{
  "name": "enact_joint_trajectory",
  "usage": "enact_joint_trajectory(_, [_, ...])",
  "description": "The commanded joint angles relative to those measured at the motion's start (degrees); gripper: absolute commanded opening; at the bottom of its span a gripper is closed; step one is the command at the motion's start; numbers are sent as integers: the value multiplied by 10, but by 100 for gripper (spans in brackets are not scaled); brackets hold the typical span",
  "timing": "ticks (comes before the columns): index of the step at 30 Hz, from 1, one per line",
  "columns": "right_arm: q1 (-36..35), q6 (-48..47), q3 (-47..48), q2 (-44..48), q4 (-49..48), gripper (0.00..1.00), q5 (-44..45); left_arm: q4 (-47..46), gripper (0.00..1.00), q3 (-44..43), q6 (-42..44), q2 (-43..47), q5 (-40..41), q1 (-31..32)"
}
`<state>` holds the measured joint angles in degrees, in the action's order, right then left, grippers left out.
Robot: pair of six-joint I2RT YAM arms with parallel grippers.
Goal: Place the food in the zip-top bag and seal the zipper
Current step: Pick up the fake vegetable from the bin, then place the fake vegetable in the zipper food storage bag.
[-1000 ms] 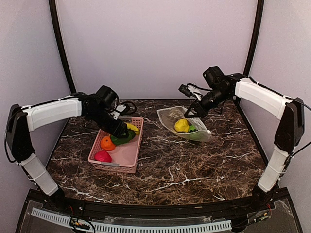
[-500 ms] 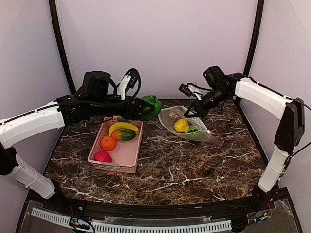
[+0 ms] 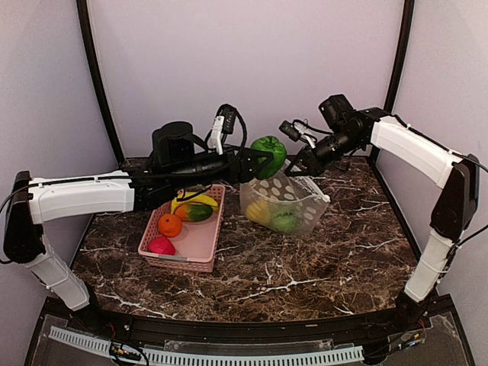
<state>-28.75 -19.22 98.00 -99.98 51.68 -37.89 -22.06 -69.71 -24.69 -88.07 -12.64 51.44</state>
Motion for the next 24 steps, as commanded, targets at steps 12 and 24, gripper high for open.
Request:
enact_joint_trajectory(12, [-5,7,13,14,10,0,-25,-26,48,-14,51,-90,31,33])
enact_joint_trajectory(24, [-5,6,13,12,9,0,-23,60,50,-45,109,-122,82,60])
